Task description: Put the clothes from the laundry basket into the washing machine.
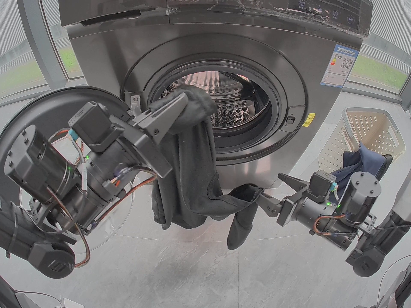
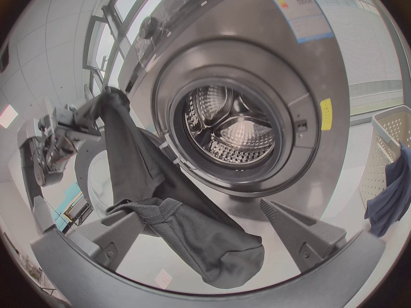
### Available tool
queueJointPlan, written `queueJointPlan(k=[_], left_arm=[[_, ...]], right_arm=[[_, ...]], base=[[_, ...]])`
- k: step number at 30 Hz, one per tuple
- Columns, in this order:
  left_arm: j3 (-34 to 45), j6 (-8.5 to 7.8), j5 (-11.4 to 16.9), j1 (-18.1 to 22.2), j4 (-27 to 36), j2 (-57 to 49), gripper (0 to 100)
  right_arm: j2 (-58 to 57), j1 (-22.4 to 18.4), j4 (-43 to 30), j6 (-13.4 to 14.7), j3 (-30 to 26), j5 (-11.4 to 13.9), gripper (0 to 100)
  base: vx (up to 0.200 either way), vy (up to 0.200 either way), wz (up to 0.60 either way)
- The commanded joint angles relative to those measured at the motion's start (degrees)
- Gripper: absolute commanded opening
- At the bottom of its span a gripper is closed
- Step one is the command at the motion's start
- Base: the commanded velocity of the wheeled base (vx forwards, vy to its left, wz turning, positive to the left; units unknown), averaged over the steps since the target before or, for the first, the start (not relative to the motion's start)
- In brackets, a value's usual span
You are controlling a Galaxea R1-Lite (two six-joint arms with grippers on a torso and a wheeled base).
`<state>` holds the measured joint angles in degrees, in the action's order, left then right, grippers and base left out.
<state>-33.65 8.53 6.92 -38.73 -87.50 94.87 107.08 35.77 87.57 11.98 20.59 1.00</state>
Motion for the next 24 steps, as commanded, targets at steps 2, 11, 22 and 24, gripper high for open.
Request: queueJointPlan(k=[2,11,22,24], left_arm=[[-3.1,-0.18,-0.2,-3.5,-0.5,5.4,0],[-5.4,-0.10,-0.9,-4.1,-0.7,7.1,0],[-6.2,-0.18,-1.5,-3.5,-0.7,6.9,0],[-6.2,-0.18,-1.6,-3.5,-0.7,6.8,0]], right_arm=[[10.0,0.8,0.9,-0.7,5.3,0.1,100],[16.1,0.9,0.9,-1.3,10.5,0.1,100],[19.7,0.7,0.9,-2.4,1.7,0.0,100],[19.4,0.8,0.9,-2.3,0.7,0.0,100]], base=[[0.000,0.000,0.00],[0.000,0.000,0.00],[0.000,0.000,0.00],[0.000,0.000,0.00]])
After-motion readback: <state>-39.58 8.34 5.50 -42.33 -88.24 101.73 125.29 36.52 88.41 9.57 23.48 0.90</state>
